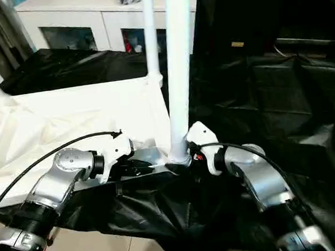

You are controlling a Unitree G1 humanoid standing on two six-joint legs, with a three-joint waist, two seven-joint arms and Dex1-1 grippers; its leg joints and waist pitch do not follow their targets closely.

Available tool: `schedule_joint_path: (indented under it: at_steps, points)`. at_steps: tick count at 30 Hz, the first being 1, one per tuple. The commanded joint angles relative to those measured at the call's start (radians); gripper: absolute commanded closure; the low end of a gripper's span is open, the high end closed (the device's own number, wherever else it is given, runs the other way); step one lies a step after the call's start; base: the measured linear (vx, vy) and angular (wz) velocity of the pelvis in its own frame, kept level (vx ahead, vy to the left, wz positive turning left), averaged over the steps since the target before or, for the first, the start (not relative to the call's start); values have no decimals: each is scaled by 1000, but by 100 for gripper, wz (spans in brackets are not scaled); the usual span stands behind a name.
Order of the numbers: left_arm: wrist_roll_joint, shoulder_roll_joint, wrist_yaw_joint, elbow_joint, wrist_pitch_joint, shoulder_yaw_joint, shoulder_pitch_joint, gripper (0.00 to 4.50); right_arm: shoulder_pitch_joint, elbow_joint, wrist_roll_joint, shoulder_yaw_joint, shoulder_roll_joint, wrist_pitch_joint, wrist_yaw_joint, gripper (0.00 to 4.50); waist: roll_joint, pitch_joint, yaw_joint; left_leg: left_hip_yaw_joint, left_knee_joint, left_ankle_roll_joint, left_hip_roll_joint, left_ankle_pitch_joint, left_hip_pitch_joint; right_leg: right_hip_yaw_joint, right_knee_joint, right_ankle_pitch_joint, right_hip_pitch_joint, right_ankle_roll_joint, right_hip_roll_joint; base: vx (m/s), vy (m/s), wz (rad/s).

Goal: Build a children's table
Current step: Rotate leg to tighten

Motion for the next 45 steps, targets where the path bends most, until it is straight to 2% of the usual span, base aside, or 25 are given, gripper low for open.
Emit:
schedule_joint_path:
  at_steps: [1,5,6,9,11,16,18,22,23,25,26,27,28,29,30,31,32,34,35,36,37,38,39,41,45]
  points:
    - [-36,-7,19,11,23,6,33,450,-14,9,-6,5,7,-15,-4,67,-27,-60,8,-26,-61,89,54,-120,11,50,-70,-122,53,-239,-76,0,0,0]
    - [-35,-6,24,-6,43,7,39,450,-20,28,4,2,16,-22,1,97,-28,-61,7,-27,-61,86,55,-119,12,50,-69,-124,53,-234,-75,0,0,0]
    - [-37,-5,25,-8,46,8,39,450,-22,32,8,-1,20,-21,1,121,-22,-61,7,-27,-61,86,55,-119,12,50,-69,-123,52,-236,-76,0,0,0]
    - [-40,-4,27,-13,53,9,40,450,-27,43,9,-4,30,-24,2,131,-25,-61,4,-27,-62,83,54,-125,12,50,-70,-124,53,-238,-74,0,0,0]
    - [-41,-3,29,-16,58,8,40,450,-30,52,10,-4,38,-27,-1,162,-24,-61,4,-27,-61,85,54,-122,13,50,-69,-116,52,-241,-73,0,0,0]
    - [-27,-19,86,8,76,16,27,450,-34,73,8,-18,76,-18,-58,175,-24,-60,2,-27,-62,79,53,-130,13,50,-71,-132,52,-239,-73,0,0,0]
    - [-17,-31,119,25,83,18,17,450,-37,92,-2,-25,96,-15,-100,176,-25,-58,-1,-27,-63,68,52,-147,14,50,-76,-165,50,-234,-73,0,0,0]
    - [36,-133,331,152,98,27,-64,450,-70,235,-48,-80,216,15,-373,177,-21,-50,-8,-28,-69,15,48,-225,27,49,-95,-318,40,-204,-71,0,0,0]
    - [41,-156,365,173,100,27,-81,450,-79,262,-53,-91,238,22,-423,177,-14,-49,-5,-32,-74,-5,50,-257,34,49,-100,-365,41,-187,-74,0,0,0]
    - [42,-184,399,193,101,29,-99,450,-90,288,-61,-98,263,24,-473,177,-15,-49,-7,-32,-77,-14,51,-292,39,51,-105,-362,39,-182,-71,0,0,0]
    - [42,-225,439,223,102,29,-126,450,-111,325,-68,-114,304,42,-553,177,-8,-50,-10,-34,-79,-20,49,-291,37,52,-104,-343,40,-184,-70,0,0,0]
    - [42,-225,439,223,102,29,-126,450,-111,325,-68,-114,304,42,-553,177,-10,-50,-10,-34,-79,-20,48,-292,36,52,-104,-338,41,-184,-70,0,0,0]
    - [45,-239,447,236,87,21,-136,450,-118,333,-73,-112,323,34,-573,177,-6,-53,-7,-37,-80,-22,49,-289,37,51,-100,-325,44,-185,-72,0,0,0]
    - [55,-257,441,251,65,-3,-148,450,-126,337,-97,-90,348,15,-599,177,-10,-54,-5,-35,-79,-13,49,-280,34,53,-102,-296,44,-186,-73,0,0,0]
    - [58,-258,438,254,55,-8,-149,450,-126,335,-101,-84,351,9,-593,143,-10,-54,-6,-34,-79,-11,48,-278,34,54,-101,-294,44,-186,-73,0,0,0]
    - [60,-260,432,256,44,-14,-151,450,-126,332,-104,-76,353,1,-585,122,-2,-54,-6,-34,-79,-6,47,-282,32,52,-104,-292,45,-184,-73,0,0,0]
    - [58,-258,412,257,27,-16,-152,450,-125,326,-101,-78,353,-12,-568,108,-5,-54,-5,-34,-78,1,46,-286,32,53,-104,-298,47,-181,-74,0,0,0]
    - [57,-256,404,259,20,-17,-152,450,-126,326,-99,-84,354,-15,-564,101,-4,-54,-4,-35,-79,6,47,-282,31,53,-104,-312,47,-178,-75,0,0,0]
    - [54,-247,389,255,12,-16,-149,450,-125,316,-87,-91,348,-17,-547,80,-3,-54,-4,-36,-80,6,48,-283,30,52,-104,-316,47,-177,-75,0,0,0]
    - [46,-227,347,238,-13,-19,-137,450,-122,293,-73,-90,331,-16,-505,80,-9,-54,-5,-35,-80,7,49,-280,29,51,-104,-316,47,-177,-74,0,0,0]
    - [37,-212,319,228,-20,-20,-129,450,-119,275,-63,-86,317,-16,-469,73,-5,-55,-3,-37,-81,12,49,-284,28,51,-103,-321,49,-176,-75,0,0,0]
    - [31,-202,301,221,-23,-20,-124,450,-118,263,-58,-83,307,-16,-447,68,-9,-55,-3,-37,-81,15,51,-281,28,51,-102,-312,49,-175,-75,0,0,0]
    - [31,-202,301,221,-23,-20,-124,450,-118,263,-58,-83,307,-16,-447,68,-7,-55,-2,-37,-81,17,52,-271,26,53,-100,-290,49,-180,-76,0,0,0]
    - [3,-146,203,188,-58,-16,-98,450,-100,199,-45,-44,223,-41,-286,36,-9,-58,1,-34,-78,33,52,-244,25,52,-95,-240,53,-196,-76,0,0,0]
    - [-15,-86,107,153,-88,-18,-72,450,-76,131,-14,-18,131,-49,-108,36,-8,-61,4,-31,-74,62,54,-185,20,53,-83,-144,56,-224,-76,0,0,0]
